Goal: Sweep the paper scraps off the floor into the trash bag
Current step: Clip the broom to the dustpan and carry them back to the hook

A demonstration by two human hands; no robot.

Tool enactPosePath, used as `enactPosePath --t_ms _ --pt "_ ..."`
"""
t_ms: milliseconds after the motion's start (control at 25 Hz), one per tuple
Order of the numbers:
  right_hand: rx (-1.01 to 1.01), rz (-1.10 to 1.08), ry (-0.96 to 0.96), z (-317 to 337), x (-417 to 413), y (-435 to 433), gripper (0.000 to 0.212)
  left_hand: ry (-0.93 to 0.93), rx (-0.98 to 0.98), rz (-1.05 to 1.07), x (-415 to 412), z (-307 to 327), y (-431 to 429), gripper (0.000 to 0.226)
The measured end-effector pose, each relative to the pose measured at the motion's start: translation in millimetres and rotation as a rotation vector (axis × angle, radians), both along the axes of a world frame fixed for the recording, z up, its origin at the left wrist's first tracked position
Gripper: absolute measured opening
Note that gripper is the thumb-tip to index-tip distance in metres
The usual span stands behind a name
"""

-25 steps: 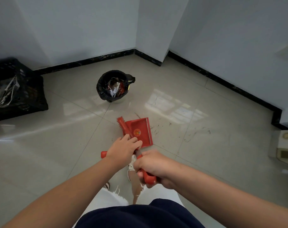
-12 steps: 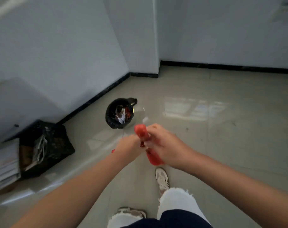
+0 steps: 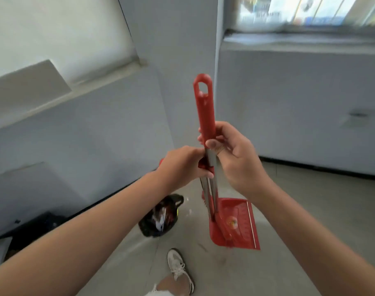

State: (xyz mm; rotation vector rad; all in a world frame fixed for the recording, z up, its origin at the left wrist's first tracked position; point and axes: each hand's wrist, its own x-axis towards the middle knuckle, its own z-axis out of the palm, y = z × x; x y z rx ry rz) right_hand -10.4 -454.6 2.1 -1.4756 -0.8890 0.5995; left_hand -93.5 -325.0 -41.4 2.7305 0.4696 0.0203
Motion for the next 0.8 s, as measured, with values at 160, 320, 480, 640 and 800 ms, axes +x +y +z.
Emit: enactPosePath --t_ms 160,320,480,640,800 --pt "0.012 -0.079 -0.053 19 43 82 0.024 -0.07 -0.129 0.025 48 9 82 0.026" --pt "0.016 -0.158 -0.029 31 85 162 0.026 -0.027 -0.032 0.081 102 25 153 0.033" --pt "0.012 -0.233 -0.012 42 135 231 0.024 -0.125 0.038 0.133 150 49 194 0.027" --pt "-0.043 -0.196 -0.006 35 185 304 0.017 -0.13 0.279 0.207 202 42 245 0.032" --pt "-0.073 -0.113 0.102 35 222 348 0.016 0.0 0.415 0.27 241 16 275 0.051"
